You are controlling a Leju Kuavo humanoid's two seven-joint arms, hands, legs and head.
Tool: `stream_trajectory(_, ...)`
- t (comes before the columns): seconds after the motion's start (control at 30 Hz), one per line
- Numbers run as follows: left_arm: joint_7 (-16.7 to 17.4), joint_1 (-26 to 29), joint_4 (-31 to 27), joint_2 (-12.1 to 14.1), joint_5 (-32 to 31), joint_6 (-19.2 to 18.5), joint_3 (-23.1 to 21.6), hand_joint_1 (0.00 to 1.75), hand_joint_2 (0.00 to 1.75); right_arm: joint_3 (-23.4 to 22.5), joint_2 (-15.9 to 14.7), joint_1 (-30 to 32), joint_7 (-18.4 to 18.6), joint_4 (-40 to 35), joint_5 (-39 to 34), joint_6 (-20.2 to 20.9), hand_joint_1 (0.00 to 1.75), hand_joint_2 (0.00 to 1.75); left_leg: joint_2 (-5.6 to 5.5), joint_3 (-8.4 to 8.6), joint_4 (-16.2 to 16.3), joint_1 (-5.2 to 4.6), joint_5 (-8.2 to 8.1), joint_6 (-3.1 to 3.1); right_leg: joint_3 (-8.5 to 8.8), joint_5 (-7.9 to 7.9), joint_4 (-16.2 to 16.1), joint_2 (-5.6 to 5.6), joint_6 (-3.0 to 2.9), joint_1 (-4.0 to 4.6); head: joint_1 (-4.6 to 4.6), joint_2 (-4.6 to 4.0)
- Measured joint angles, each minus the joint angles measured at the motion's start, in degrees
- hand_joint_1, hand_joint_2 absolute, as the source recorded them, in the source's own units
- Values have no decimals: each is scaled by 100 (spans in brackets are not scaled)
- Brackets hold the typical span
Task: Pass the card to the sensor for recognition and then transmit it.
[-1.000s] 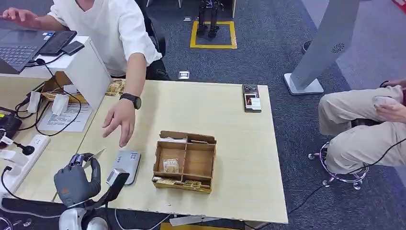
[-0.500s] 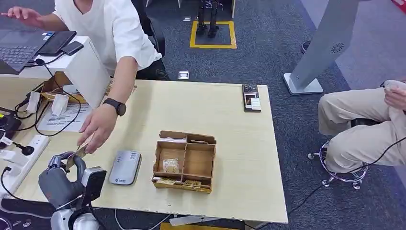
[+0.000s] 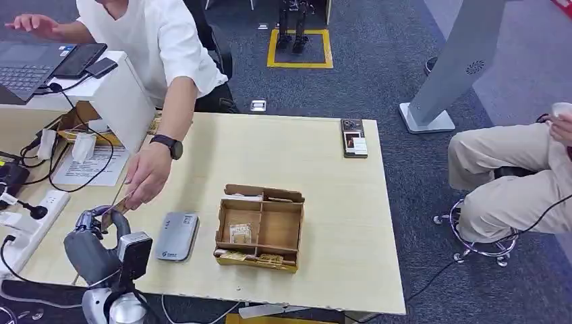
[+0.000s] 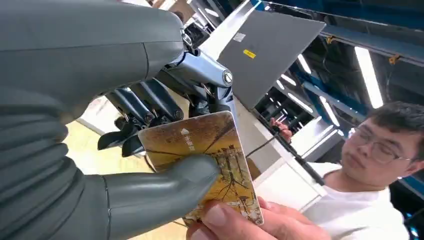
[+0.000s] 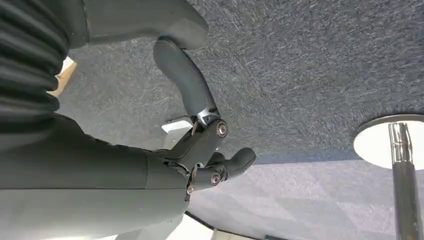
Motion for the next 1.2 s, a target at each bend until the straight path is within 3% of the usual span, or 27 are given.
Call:
stream_trajectory(0.07,0,-14,-9,0,52,0,-85,175,175,0,11,1,-13,-11,-24,-2,0,175,0,0,0,0,0,0,0,0,0,0,0,0,2,2)
stream_trajectory(0.1,0,-23,-11,0,81,0,-136,115,175,0,20,1,-17,-20,-30,0,0,175,0,-1,0,0,0,0,0,0,0,0,0,0,-2,2)
stream_trajectory(0.13,0,-30,-11,0,100,0,-175,24,175,0,31,0,-22,-24,-31,-2,0,175,0,-1,0,0,0,0,0,0,0,0,0,0,0,0)
stream_trajectory(0.17,0,-37,-11,0,111,0,-214,3,175,0,44,1,-22,-39,-31,0,0,175,0,0,0,0,0,0,0,0,0,0,0,0,0,0)
stream_trajectory(0.63,90,-78,-107,0,98,0,-527,0,175,0,59,4,-13,-77,-28,0,0,175,-1,-2,0,0,0,0,0,0,0,-1,0,0,0,0)
stream_trajectory(0.9,-513,-112,-107,0,586,0,-844,0,175,0,61,4,-50,-87,-28,-2,0,175,-3,-5,0,0,0,0,2,0,0,-4,0,0,0,2)
stream_trajectory(1.2,-593,-141,-107,0,616,0,-1032,0,175,0,59,8,-79,-94,-28,-2,0,175,-3,-4,0,0,0,0,1,0,0,-4,0,0,-2,0)
